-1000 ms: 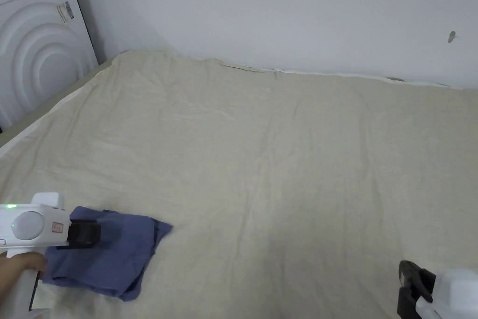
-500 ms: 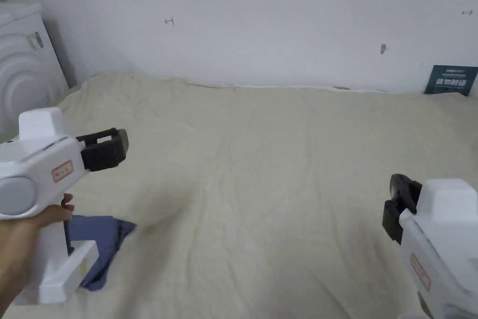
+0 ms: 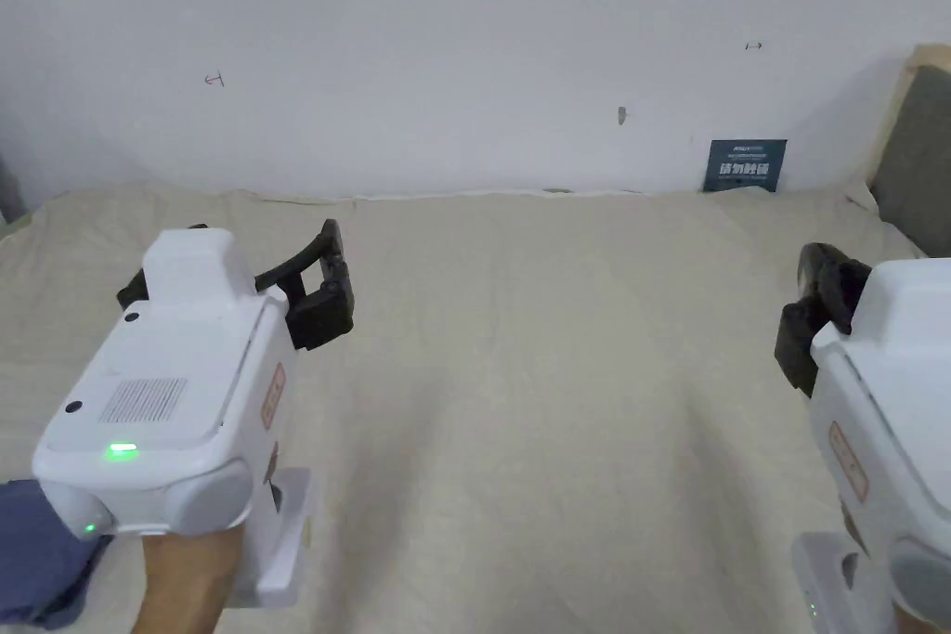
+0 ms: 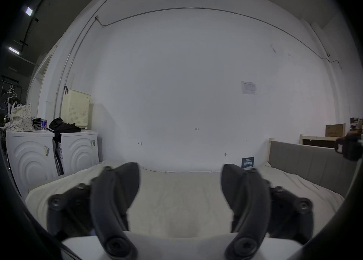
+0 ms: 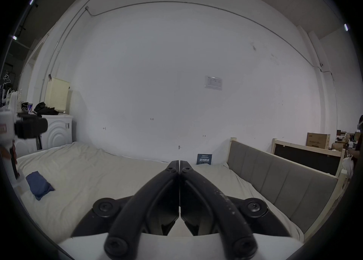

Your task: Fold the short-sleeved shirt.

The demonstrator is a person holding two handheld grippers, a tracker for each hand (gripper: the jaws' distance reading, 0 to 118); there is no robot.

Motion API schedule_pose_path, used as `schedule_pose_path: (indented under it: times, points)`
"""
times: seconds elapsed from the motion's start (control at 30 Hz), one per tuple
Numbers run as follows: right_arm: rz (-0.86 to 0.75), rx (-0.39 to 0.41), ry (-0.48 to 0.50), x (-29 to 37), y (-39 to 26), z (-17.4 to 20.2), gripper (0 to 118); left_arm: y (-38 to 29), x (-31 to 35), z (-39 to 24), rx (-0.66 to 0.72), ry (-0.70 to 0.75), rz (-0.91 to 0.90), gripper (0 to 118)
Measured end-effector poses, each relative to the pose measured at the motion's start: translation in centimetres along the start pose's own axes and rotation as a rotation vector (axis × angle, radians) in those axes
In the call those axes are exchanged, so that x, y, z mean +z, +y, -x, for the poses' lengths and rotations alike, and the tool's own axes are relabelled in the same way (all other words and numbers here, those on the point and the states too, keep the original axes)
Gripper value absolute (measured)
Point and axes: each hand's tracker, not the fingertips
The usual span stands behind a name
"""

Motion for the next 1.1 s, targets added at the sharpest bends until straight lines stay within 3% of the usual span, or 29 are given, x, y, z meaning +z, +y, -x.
schedule_pose_path:
  times: [0.03,0.07,0.1,1.1]
  points:
    - [0.002,-0.005,-0.003,0.1,0.0,-0.3,2,-0.5,0.1,-0.5,0.0,-0.005,0.004,66]
    - [-0.001,-0.006,-0.006,0.2,-0.1,-0.5,2,-0.9,0.4,-0.7,0.004,-0.01,0.002,40]
    - [-0.003,-0.007,-0.008,0.3,-0.1,-0.6,2,-1.2,0.4,-0.9,-0.003,-0.02,0.004,2]
    - [0.002,-0.029,0.019,-0.6,-0.5,0.4,2,-1.8,0.4,-0.6,-0.046,-0.061,0.063,0]
